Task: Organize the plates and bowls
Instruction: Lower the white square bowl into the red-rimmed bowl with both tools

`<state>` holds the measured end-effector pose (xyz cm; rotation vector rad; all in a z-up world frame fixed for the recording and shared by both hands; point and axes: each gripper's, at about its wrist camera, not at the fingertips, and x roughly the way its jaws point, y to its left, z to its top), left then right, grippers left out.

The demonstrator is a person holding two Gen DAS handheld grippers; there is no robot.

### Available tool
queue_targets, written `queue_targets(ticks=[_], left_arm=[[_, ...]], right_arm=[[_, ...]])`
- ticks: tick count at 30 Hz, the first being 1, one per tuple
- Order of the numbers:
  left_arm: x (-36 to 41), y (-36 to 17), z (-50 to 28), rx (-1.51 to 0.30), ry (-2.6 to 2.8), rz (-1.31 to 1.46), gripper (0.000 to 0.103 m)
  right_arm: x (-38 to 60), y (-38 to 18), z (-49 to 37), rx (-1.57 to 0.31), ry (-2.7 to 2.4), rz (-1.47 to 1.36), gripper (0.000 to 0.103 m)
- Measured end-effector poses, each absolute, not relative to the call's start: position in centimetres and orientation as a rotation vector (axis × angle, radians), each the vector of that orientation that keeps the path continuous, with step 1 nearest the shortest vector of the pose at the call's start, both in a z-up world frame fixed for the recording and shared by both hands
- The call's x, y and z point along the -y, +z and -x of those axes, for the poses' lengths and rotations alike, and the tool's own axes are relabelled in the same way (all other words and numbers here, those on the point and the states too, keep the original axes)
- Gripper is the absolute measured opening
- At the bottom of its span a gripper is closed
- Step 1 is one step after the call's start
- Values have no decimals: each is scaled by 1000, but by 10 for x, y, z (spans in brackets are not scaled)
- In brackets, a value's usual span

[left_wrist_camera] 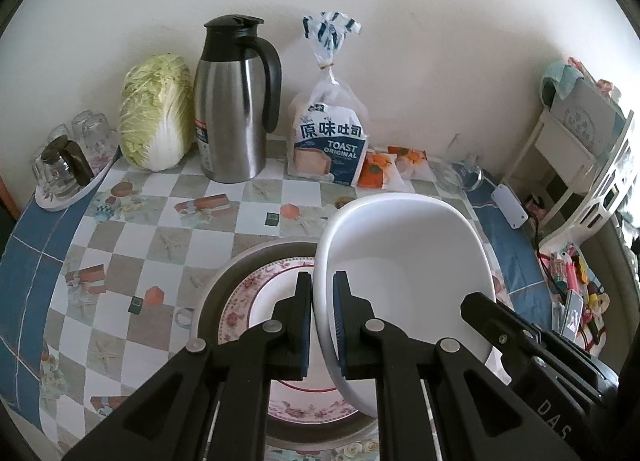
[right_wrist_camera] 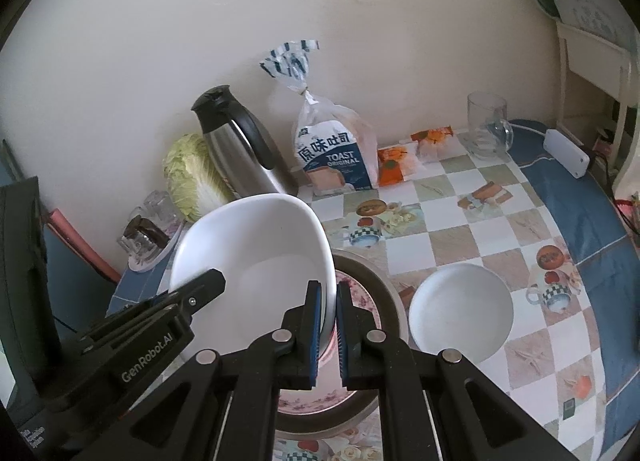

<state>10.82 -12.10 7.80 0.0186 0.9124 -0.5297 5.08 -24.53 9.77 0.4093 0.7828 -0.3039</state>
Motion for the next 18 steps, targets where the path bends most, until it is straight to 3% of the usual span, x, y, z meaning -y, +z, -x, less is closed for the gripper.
queue_targets(ticks=[18], left_arm=[[111, 52, -129, -995, -495, 10, 11]], right_arm=[[242, 69, -70, -843, -281, -432, 8]])
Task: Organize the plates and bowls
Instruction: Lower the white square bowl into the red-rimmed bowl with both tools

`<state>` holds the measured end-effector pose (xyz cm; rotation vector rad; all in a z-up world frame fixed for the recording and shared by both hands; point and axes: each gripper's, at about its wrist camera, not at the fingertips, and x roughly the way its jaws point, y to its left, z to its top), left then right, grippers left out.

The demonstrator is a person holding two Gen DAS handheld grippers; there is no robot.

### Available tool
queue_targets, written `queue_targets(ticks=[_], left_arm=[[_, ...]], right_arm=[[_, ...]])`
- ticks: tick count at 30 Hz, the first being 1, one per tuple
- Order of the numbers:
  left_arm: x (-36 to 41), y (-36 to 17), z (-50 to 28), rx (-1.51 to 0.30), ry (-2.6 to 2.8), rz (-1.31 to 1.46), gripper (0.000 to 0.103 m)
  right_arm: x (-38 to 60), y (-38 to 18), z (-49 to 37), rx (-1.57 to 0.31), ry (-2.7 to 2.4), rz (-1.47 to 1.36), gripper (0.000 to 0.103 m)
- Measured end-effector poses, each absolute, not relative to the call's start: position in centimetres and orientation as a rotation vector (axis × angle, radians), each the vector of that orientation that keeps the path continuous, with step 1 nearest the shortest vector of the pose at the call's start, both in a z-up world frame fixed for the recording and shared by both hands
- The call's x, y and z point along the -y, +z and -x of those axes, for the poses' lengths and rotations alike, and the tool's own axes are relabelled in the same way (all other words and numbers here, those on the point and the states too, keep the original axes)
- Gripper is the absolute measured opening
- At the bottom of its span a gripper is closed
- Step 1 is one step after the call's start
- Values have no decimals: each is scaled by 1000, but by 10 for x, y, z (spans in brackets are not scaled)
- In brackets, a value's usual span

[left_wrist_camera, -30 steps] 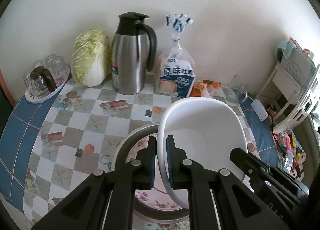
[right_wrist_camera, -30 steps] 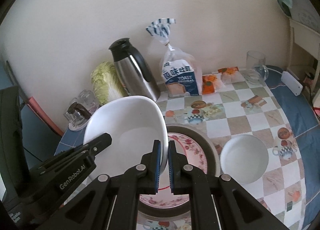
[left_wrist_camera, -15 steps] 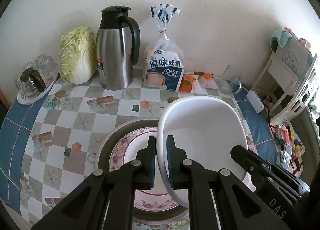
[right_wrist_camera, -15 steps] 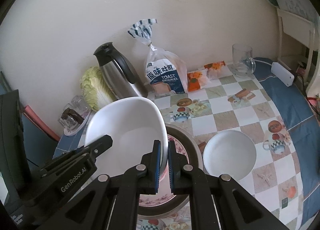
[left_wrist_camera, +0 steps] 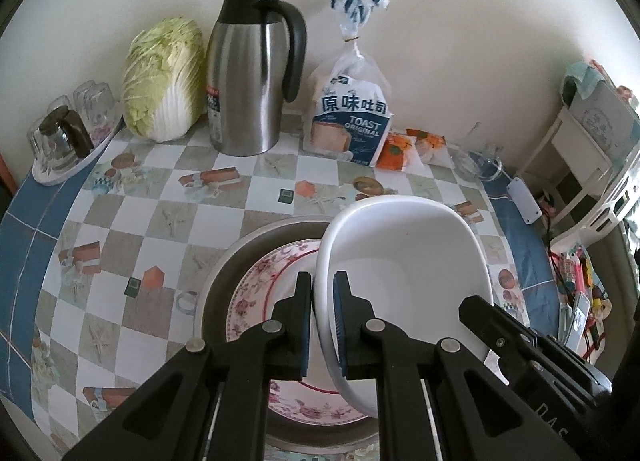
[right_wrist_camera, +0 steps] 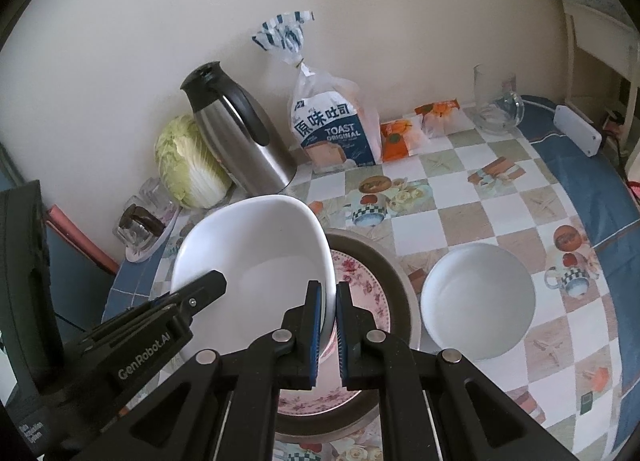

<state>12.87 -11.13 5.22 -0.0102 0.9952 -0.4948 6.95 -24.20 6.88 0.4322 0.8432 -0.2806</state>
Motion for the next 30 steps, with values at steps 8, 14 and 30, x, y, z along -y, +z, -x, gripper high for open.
queue_targets(ticks=[8, 14, 30], left_arm=[[104, 41, -138, -1029, -469, 16, 11], [103, 31, -142, -1054, -466, 15, 11], [105, 14, -149, -1110, -456, 0, 11]], right_arm=[[234, 57, -80, -873, -272, -422, 8], [235, 48, -84, -891, -275, -422, 8], [233, 36, -93, -928, -288, -408, 8]])
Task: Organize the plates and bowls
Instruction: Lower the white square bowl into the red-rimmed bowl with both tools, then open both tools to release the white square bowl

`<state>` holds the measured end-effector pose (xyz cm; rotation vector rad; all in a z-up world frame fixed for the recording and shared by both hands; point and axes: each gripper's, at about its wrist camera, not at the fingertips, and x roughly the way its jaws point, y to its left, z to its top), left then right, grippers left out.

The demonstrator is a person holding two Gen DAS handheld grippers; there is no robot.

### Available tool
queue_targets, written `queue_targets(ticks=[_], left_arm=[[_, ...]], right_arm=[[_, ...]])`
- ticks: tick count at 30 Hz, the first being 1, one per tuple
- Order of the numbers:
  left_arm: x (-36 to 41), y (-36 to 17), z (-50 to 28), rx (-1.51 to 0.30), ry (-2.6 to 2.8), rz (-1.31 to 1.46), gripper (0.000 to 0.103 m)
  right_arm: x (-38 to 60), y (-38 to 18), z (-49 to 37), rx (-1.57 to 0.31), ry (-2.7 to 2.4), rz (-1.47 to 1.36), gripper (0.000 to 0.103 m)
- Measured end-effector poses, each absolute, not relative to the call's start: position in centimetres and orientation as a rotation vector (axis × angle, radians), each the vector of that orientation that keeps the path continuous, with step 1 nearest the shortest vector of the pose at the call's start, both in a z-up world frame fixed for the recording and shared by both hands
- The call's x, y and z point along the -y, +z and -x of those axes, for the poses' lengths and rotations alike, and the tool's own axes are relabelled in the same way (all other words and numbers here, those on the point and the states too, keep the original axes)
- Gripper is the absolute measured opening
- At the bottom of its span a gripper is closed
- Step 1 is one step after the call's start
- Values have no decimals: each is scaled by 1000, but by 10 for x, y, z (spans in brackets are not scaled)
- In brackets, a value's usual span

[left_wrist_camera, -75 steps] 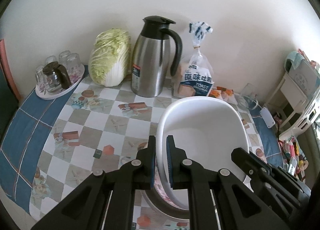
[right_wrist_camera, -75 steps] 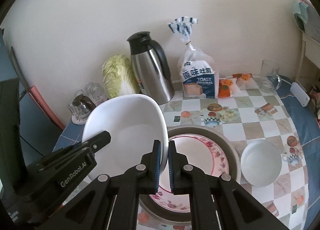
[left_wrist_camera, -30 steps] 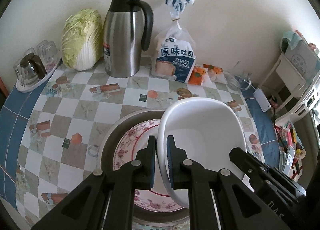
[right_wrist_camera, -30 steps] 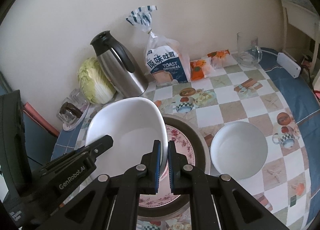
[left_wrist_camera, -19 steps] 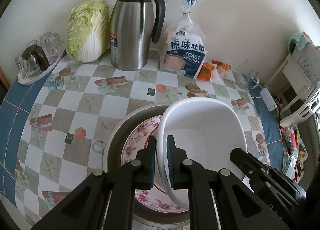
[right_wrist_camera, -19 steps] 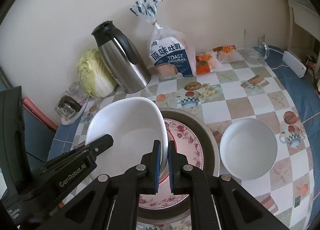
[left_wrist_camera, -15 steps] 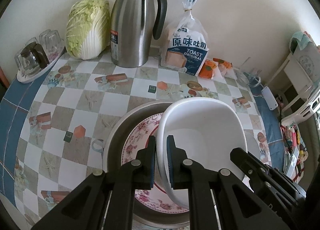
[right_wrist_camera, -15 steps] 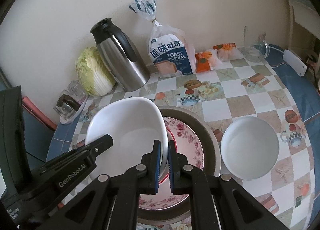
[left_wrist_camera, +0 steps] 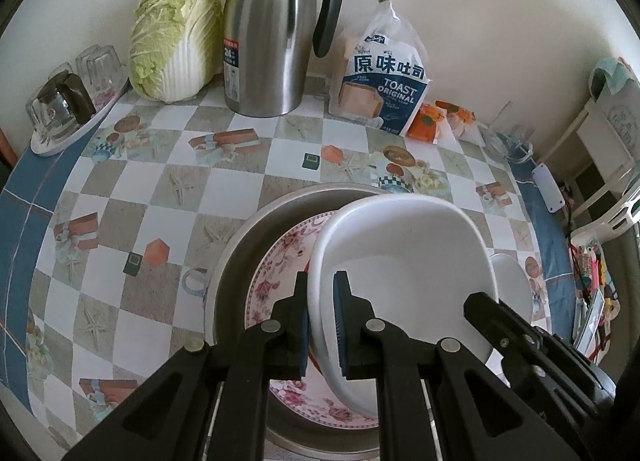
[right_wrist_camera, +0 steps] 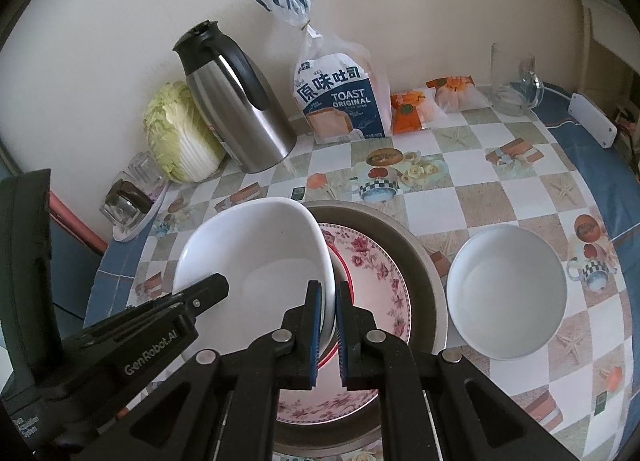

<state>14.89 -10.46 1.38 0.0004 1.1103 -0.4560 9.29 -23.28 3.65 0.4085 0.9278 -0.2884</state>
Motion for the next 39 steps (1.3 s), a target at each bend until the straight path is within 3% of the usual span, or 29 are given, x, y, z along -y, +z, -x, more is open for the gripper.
queue_targets(ticks=[21, 27, 31, 34, 35, 39], left_arm=[[107, 22, -145, -1087, -438, -48, 15], [104, 46, -140, -1037, -444, -29, 35], [107, 63, -133, -1002, -458, -16, 59], [115, 72, -126, -972, -467, -31, 70], [118, 74, -124, -962, -465, -36, 71], [127, 79, -118, -947, -476, -19, 72]], right_arm=[[237, 38, -89, -912, -291, -412, 8], [245, 55, -80, -865, -293, -429, 9], [262, 67, -69, -838, -337, -433, 9], [278, 73, -58, -832, -385, -433, 9], [285, 75, -53, -828, -407, -434, 10], [308, 78, -37, -826, -471, -430, 44]])
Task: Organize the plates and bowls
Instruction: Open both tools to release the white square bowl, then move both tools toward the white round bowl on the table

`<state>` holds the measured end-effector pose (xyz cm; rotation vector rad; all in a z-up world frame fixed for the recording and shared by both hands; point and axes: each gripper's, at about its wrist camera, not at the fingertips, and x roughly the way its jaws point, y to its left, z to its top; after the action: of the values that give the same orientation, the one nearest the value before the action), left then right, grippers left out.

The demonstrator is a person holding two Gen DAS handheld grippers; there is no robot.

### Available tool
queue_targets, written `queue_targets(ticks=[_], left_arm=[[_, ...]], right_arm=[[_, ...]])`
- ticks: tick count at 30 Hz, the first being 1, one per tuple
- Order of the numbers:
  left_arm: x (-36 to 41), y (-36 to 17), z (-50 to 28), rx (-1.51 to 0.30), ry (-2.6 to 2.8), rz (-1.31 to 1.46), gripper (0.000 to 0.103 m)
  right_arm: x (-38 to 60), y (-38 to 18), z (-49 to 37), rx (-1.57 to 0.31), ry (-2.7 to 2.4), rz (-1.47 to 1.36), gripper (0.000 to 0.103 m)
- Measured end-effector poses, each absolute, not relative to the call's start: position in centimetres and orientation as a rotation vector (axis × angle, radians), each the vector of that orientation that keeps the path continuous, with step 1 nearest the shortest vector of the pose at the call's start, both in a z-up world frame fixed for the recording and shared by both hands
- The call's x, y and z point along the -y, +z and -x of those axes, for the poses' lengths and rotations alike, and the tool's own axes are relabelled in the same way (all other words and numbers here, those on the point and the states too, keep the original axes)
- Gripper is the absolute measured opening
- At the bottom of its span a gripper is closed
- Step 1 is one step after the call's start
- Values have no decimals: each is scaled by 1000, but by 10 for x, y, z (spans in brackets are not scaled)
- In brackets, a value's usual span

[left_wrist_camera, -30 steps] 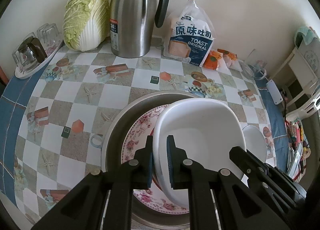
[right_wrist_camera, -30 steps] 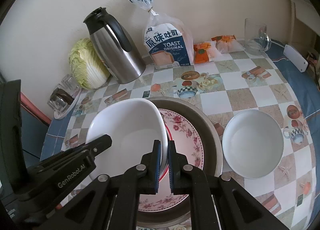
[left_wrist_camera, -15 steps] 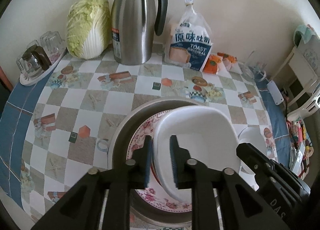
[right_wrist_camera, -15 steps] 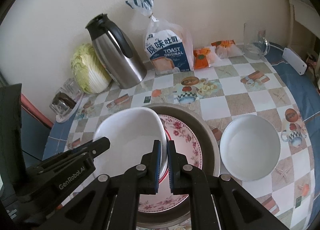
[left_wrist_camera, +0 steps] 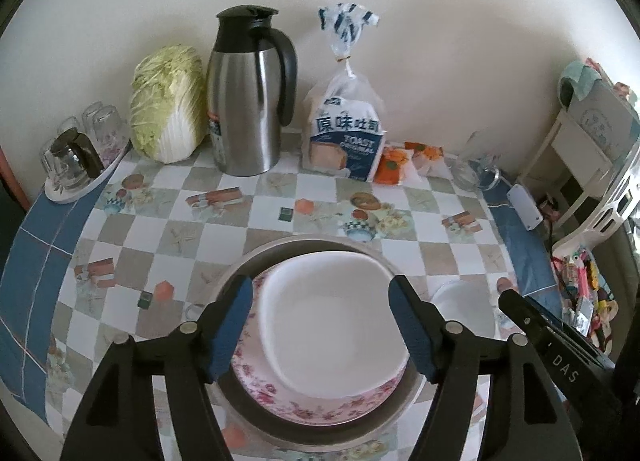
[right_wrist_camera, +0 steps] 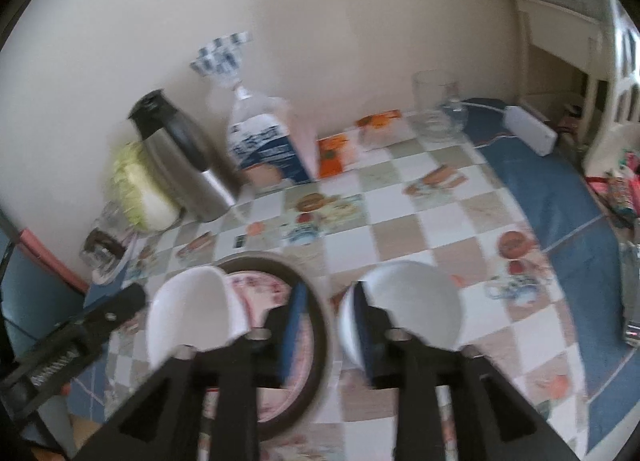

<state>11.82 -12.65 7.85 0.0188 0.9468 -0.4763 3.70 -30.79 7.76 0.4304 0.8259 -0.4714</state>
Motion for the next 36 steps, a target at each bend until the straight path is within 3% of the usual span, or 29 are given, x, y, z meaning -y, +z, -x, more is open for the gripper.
queue_targets(ticks=[2, 5, 8, 10, 12, 31, 32, 36], left_arm=[[131, 79, -115, -944, -483, -9, 74], [141, 79, -109, -936, -502, 2, 94], [155, 78, -101, -931, -523, 2, 95], [167, 77, -95, -933, -545, -8, 95], [180, 75, -89, -933, -566, -15, 95], [270, 30, -75, -1010, -677, -128, 95], [272, 28, -75, -1009, -679, -135, 95], [283, 20, -75, -1002, -657, -196, 95]], right_arm=[[321, 77, -28, -826, -508, -432, 52], [344, 74, -13, -832, -555, -452, 65], [361, 72, 3, -820, -586, -472, 80], [372, 71, 12, -815, -607, -478, 97], [381, 70, 21, -811, -617, -486, 103], [418, 7, 34, -913, -592, -604, 103], [418, 5, 33, -913, -589, -609, 102], [416, -6, 24, -928, -549, -639, 80]])
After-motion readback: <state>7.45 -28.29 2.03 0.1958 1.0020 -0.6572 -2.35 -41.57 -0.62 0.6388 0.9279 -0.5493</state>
